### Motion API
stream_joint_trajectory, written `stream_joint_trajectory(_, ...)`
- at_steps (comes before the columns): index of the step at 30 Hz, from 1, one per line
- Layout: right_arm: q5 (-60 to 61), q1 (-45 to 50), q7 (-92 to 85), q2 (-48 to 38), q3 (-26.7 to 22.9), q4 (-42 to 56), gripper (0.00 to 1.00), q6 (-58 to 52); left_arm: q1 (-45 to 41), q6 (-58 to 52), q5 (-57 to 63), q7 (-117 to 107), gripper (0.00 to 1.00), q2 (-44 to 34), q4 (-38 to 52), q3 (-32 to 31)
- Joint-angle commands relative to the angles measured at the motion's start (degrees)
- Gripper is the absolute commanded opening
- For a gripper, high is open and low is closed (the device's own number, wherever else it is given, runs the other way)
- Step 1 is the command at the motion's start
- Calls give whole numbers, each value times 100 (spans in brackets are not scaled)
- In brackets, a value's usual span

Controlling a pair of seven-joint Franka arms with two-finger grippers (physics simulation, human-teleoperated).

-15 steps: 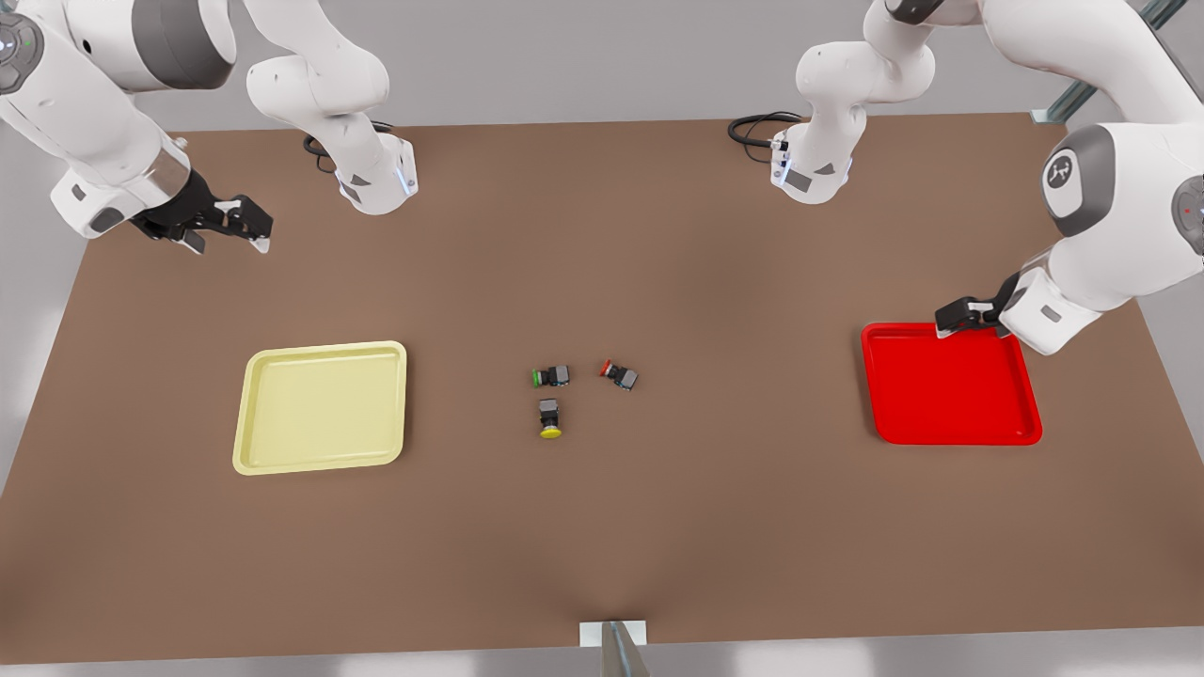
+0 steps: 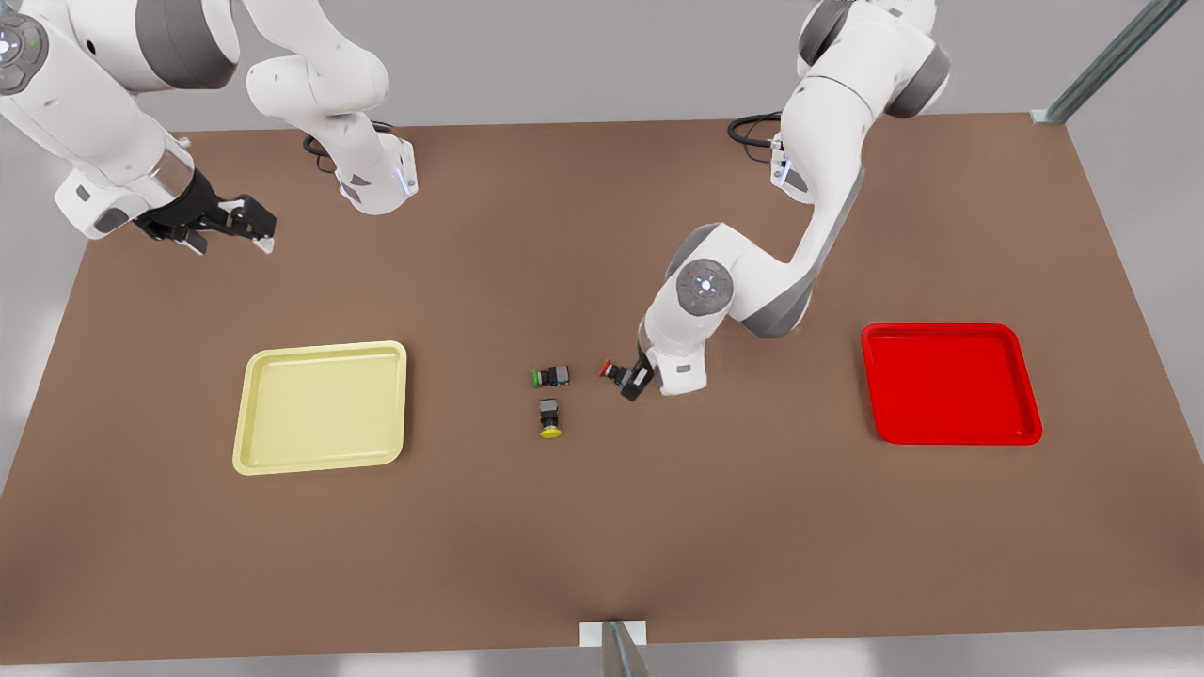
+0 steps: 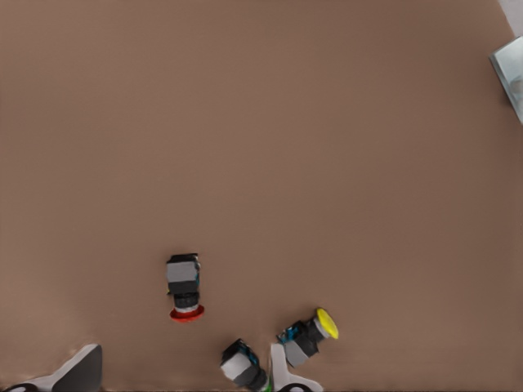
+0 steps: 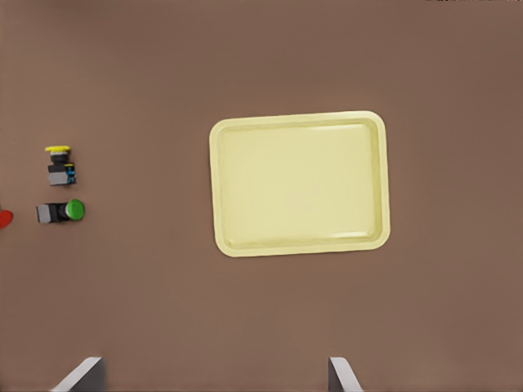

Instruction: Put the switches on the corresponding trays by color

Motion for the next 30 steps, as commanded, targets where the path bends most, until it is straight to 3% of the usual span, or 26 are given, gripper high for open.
stream_joint_trajectory(1, 0, -4, -9, 0, 1, 0, 100, -6, -41, 74, 294, -225, 100, 67, 9, -21)
stream_joint_trajectory(9, 9, -4, -202, 26, 1, -9, 100, -14, -6, 153, 383, -235, 100, 604, -70, -12)
stream_joint_trajectory(20, 211, 75, -229, 281, 54, -26, 100, 82, 117, 935, 374, 776, 99, 639, -1098, 5)
stream_joint_trajectory(30, 272, 75, -422, 1142, 836, 150, 100, 574, -15, 1656, 321, 292, 96, 920, -1318, -47)
